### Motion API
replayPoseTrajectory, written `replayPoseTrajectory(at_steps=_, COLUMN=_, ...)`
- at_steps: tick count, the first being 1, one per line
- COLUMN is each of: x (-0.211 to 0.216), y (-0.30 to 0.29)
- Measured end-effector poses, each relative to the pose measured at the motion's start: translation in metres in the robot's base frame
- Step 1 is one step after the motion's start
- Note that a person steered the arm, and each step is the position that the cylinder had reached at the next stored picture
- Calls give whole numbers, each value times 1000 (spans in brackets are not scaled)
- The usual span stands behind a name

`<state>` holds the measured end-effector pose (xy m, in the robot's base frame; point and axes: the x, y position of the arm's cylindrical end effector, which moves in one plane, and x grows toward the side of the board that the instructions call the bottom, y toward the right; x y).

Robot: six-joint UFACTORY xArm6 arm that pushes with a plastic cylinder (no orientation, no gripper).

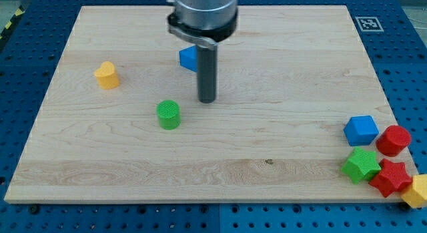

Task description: Push the green circle to the left of the green star

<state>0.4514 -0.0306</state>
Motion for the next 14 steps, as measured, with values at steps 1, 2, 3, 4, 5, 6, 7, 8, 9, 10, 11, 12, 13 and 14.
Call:
replayPoseTrajectory(at_steps=1, x=0, y=-22)
replayPoseTrajectory(at_steps=2, x=12, y=-30)
replayPoseTrajectory(at_steps=3, x=28, y=-38)
replayPoseTrajectory(at_steps=4, x=28, y=-64)
replayPoseTrajectory(at_steps=5, x=20, y=-97)
replayPoseTrajectory(at_steps=6, x=13, y=-129)
replayPoseTrajectory(at_steps=7, x=23, y=-134)
replayPoseTrajectory(at_steps=8, x=47, y=-131)
replayPoseTrajectory(at_steps=9, x=54, y=-122)
replayPoseTrajectory(at_steps=10, x=40, y=-122)
replayPoseTrajectory(at_steps=11, x=30, y=-115)
replayPoseTrajectory(at_steps=12, x=42, y=-99)
replayPoseTrajectory(at_steps=13, x=54, y=-102)
replayPoseTrajectory(at_steps=14, x=57, y=-113)
